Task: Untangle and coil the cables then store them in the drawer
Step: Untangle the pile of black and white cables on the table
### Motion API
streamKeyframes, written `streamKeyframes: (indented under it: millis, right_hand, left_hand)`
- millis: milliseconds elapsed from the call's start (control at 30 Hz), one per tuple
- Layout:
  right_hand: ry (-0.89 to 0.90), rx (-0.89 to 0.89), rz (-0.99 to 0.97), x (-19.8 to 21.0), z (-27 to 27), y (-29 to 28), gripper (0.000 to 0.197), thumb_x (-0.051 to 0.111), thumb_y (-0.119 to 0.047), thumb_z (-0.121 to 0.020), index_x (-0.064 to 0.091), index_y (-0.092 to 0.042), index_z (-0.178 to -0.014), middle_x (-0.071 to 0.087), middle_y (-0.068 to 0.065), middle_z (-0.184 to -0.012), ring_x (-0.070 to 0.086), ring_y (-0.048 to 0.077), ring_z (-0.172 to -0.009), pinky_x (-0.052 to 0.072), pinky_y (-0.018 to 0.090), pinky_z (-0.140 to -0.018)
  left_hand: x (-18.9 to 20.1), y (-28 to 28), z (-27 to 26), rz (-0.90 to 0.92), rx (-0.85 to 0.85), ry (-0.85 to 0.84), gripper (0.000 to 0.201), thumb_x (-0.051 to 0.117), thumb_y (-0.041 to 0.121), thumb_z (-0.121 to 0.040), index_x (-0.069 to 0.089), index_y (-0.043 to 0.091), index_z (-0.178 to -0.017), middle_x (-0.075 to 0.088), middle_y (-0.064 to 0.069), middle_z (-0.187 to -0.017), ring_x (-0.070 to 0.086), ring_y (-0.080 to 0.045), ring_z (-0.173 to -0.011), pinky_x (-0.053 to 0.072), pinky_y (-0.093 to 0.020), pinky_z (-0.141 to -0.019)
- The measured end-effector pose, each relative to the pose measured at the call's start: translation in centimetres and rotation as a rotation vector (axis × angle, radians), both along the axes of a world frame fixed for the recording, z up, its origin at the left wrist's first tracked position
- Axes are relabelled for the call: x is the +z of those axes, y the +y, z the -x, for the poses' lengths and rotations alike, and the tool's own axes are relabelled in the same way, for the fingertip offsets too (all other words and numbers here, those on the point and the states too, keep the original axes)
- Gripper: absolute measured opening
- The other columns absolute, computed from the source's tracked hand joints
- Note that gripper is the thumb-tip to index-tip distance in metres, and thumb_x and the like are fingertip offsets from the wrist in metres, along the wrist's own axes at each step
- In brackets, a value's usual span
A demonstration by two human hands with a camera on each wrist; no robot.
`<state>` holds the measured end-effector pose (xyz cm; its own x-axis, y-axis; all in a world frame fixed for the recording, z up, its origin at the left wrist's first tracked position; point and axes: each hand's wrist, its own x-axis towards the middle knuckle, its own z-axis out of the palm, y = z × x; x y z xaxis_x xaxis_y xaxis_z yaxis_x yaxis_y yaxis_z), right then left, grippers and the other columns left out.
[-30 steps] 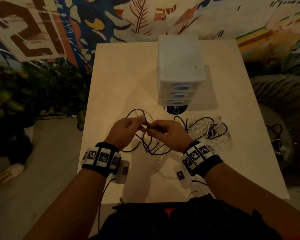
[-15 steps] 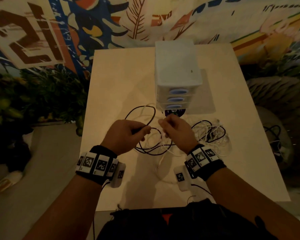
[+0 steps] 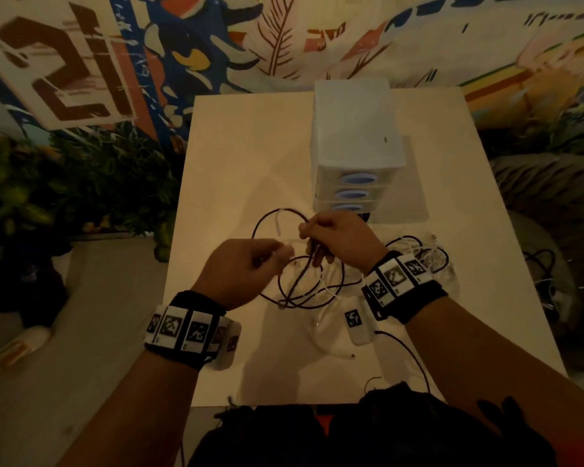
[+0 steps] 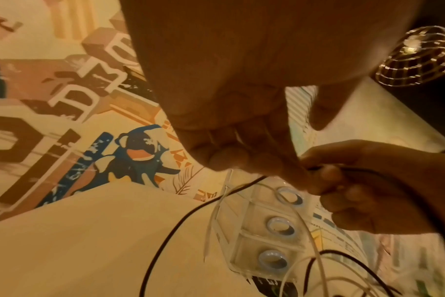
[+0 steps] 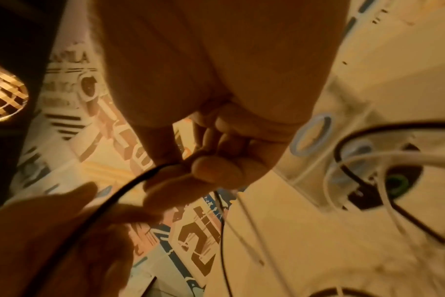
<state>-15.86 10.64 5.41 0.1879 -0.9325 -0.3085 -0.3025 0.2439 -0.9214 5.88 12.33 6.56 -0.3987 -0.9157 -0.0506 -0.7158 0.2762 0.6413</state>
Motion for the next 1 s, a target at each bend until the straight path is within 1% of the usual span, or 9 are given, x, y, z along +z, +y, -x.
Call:
streamKeyframes:
  millis: [33, 100, 167, 300, 400, 567, 700, 833, 1000]
  right_hand:
    - [0.025, 0.029, 0.048, 0.4, 0.0, 0.0, 0.021, 0.063, -0.026, -0.098, 0.073, -0.011, -0.088, 0.072, 0.003, -0.064, 0.069, 0.022, -0.053, 0.048, 0.022, -0.050]
    - [0.089, 0.133, 0.143, 1.0, 0.0, 0.5, 0.019, 0.064, -0.028, -0.097, 0.073, -0.015, -0.087, 0.070, 0.001, -0.062, 0.067, 0.019, -0.052, 0.053, 0.025, -0.055]
    - [0.099, 0.229, 0.194, 1.7, -0.3, 1.2, 0.018, 0.067, -0.029, -0.096, 0.074, -0.014, -0.089, 0.070, 0.000, -0.063, 0.067, 0.016, -0.055, 0.057, 0.028, -0.061]
    - [-0.017, 0.212, 0.203, 2.5, 0.1, 2.5, 0.012, 0.069, -0.018, -0.095, 0.076, -0.008, -0.093, 0.071, 0.000, -0.067, 0.069, 0.014, -0.062, 0.055, 0.025, -0.065]
    - [-0.079, 0.100, 0.278, 2.8, 1.4, 3.0, 0.013, 0.065, -0.016, -0.097, 0.076, -0.008, -0.095, 0.071, 0.004, -0.073, 0.069, 0.015, -0.066, 0.055, 0.026, -0.069]
    - [0.001, -0.073, 0.336, 2.3, 3.5, 2.6, 0.019, 0.059, -0.021, -0.102, 0.076, -0.012, -0.103, 0.072, 0.003, -0.076, 0.068, 0.013, -0.069, 0.058, 0.031, -0.074]
    - [0.110, -0.102, 0.340, 1.1, 3.5, 2.1, 0.021, 0.054, -0.030, -0.104, 0.071, -0.020, -0.104, 0.069, 0.004, -0.078, 0.066, 0.012, -0.071, 0.057, 0.041, -0.075]
    - [0.071, -0.150, 0.268, 0.3, 3.3, 2.5, 0.023, 0.049, -0.030, -0.106, 0.067, -0.019, -0.102, 0.061, 0.002, -0.070, 0.059, 0.019, -0.054, 0.054, 0.044, -0.057]
    - [-0.008, -0.215, 0.221, 0.7, 2.2, 2.0, 0.021, 0.052, -0.033, -0.104, 0.068, -0.021, -0.096, 0.058, 0.000, -0.068, 0.061, 0.023, -0.045, 0.056, 0.038, -0.050]
  left_hand:
    - [-0.3, -0.4, -0.2, 0.032, 0.062, 0.023, 0.039, 0.048, 0.060, -0.095, 0.065, 0.040, -0.124, 0.071, 0.017, -0.081, 0.064, -0.007, -0.061, 0.054, -0.035, -0.059]
    - [-1.0, -1.4, -0.2, 0.100, 0.104, -0.034, 0.061, 0.062, 0.044, -0.094, 0.036, 0.043, -0.149, 0.063, 0.022, -0.094, 0.061, -0.003, -0.060, 0.051, -0.028, -0.058]
    - [-1.9, -2.4, 0.2, 0.109, 0.075, -0.161, 0.072, 0.067, 0.046, -0.091, 0.030, 0.043, -0.153, 0.058, 0.021, -0.102, 0.060, -0.006, -0.069, 0.048, -0.026, -0.063]
    - [-3.6, -4.3, 1.0, 0.091, 0.105, -0.320, 0.028, 0.057, 0.048, -0.097, 0.067, 0.033, -0.118, 0.069, 0.007, -0.099, 0.066, -0.018, -0.090, 0.046, -0.029, -0.071]
    - [-4.8, -4.6, 0.4, 0.028, 0.143, -0.436, 0.030, 0.051, 0.045, -0.102, 0.072, 0.025, -0.111, 0.072, 0.001, -0.103, 0.066, -0.024, -0.094, 0.049, -0.032, -0.074]
    - [-5.5, -4.9, -0.3, -0.038, 0.200, -0.427, 0.041, 0.040, 0.048, -0.105, 0.069, 0.025, -0.123, 0.075, -0.005, -0.108, 0.068, -0.029, -0.099, 0.055, -0.039, -0.083]
    - [-4.7, -4.6, -0.6, 0.049, 0.233, -0.187, 0.042, 0.036, 0.054, -0.104, 0.069, 0.030, -0.109, 0.075, 0.004, -0.089, 0.070, -0.022, -0.075, 0.057, -0.040, -0.070]
    - [-1.3, -4.1, -1.2, 0.141, 0.250, 0.068, 0.039, 0.036, 0.050, -0.107, 0.058, 0.025, -0.087, 0.062, 0.001, -0.067, 0.062, -0.018, -0.059, 0.053, -0.043, -0.063]
    - [1.3, -2.3, -0.9, 0.096, 0.140, 0.101, 0.053, 0.040, 0.068, -0.096, 0.042, 0.018, -0.078, 0.056, -0.011, -0.068, 0.059, -0.026, -0.064, 0.049, -0.048, -0.061]
